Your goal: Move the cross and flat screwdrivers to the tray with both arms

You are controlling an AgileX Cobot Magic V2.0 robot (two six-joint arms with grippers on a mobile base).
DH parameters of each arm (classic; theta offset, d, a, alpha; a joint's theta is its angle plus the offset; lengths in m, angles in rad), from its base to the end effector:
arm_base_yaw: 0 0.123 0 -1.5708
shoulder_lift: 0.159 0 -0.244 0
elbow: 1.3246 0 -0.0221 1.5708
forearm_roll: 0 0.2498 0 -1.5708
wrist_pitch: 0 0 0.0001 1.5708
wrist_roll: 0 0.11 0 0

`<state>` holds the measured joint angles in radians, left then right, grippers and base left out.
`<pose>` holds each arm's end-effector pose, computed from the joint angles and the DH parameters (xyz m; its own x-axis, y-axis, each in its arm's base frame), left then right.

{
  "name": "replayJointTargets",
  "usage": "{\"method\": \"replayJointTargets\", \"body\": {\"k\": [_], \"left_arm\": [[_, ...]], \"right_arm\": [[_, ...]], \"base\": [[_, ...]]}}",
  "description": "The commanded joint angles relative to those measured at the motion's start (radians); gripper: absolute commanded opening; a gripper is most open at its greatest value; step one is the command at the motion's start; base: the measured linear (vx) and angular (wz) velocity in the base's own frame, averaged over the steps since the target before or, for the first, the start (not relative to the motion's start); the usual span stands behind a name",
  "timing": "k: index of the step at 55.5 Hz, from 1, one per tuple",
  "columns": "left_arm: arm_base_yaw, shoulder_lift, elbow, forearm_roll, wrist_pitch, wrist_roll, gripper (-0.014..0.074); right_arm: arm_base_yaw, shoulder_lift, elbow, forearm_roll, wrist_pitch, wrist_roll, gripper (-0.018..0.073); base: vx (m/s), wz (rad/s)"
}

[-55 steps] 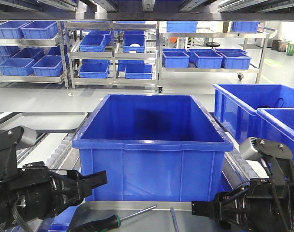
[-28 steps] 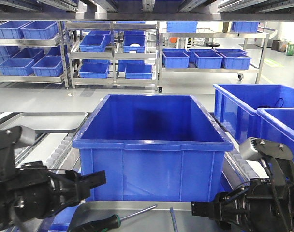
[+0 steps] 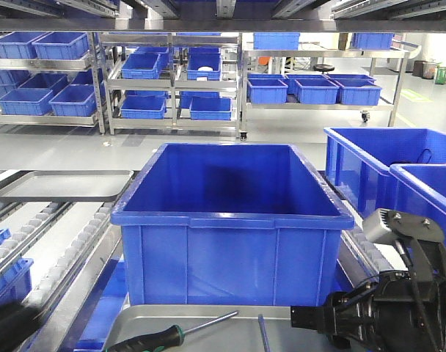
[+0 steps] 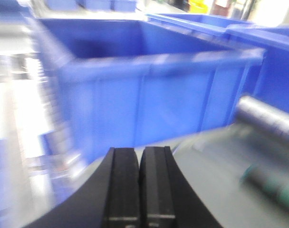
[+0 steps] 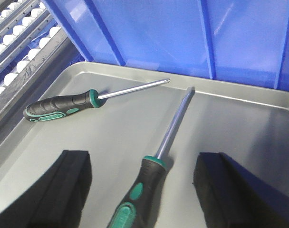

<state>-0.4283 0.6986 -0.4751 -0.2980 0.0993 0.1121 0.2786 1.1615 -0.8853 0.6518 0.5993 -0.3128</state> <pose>0.1786 -0.0851 0.2702 -0.2859 -0.0711 -0.9556 0.3952 0.8997 -0.1852 0.2482 0.1102 0.2686 -0.7171 0.0361 -0.6960 -0.3466 0.8480 0.4011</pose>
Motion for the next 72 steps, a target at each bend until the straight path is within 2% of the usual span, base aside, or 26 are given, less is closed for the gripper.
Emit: {"method": "replayJointTargets", "body": {"k": [1,4,7,16,22,29,35,42,48,72], "left_arm": [[0.054,-0.089,0.055,0.107,-0.082,-0.163,-0.0007],[0.097,-0.145,0.112,0.133,-0.083,-0.217,-0.0007],[0.139,-0.211,0.166,0.160,-0.085,-0.238,-0.0006],[0.228,-0.385,0.310,0.199,-0.125,-0.238,-0.0006],[0.266,-0.486,0.380,0.205,-0.140,-0.238,-0.0006],[0.318,-0.591,0.473,0.248,-0.178,-0.240,-0.0006],[0.377,-0.684,0.476,0.250,-0.090,-0.239,-0.0006],[0.451,-0.726,0.476,0.250,-0.075,-0.239,-0.0006],[0.471,-0.722,0.476,0.248,-0.079,-0.240,-0.0006],[0.471,-0.722,0.476,0.248,-0.079,-0.240,-0.0006]], "right_arm": [[-0.001,-0.023,-0.034,0.027,-0.043,-0.008,0.0533],[-0.001,-0.023,-0.034,0.027,-0.043,-0.008,0.0533],[-0.001,-0.023,-0.034,0.027,-0.043,-0.008,0.0533],[-0.001,-0.023,-0.034,0.027,-0.043,-0.008,0.0533],[-0.001,-0.023,-0.034,0.027,-0.043,-0.008,0.0533],[-0.001,-0.023,-0.034,0.027,-0.043,-0.008,0.0533],[-0.001,-0.023,-0.034,0.027,-0.043,-0.008,0.0533],[-0.001,-0.023,-0.034,0.027,-0.040,-0.008,0.0533],[-0.001,-0.023,-0.034,0.027,-0.035,-0.008,0.0533],[-0.001,-0.023,-0.034,0.027,-0.031,-0.008,0.0533]], "base": [[0.00,0.00],[0.00,0.00],[0.00,0.00],[0.00,0.00],[0.00,0.00],[0.00,0.00],[0.00,0.00],[0.00,0.00],[0.00,0.00],[0.00,0.00]]}}
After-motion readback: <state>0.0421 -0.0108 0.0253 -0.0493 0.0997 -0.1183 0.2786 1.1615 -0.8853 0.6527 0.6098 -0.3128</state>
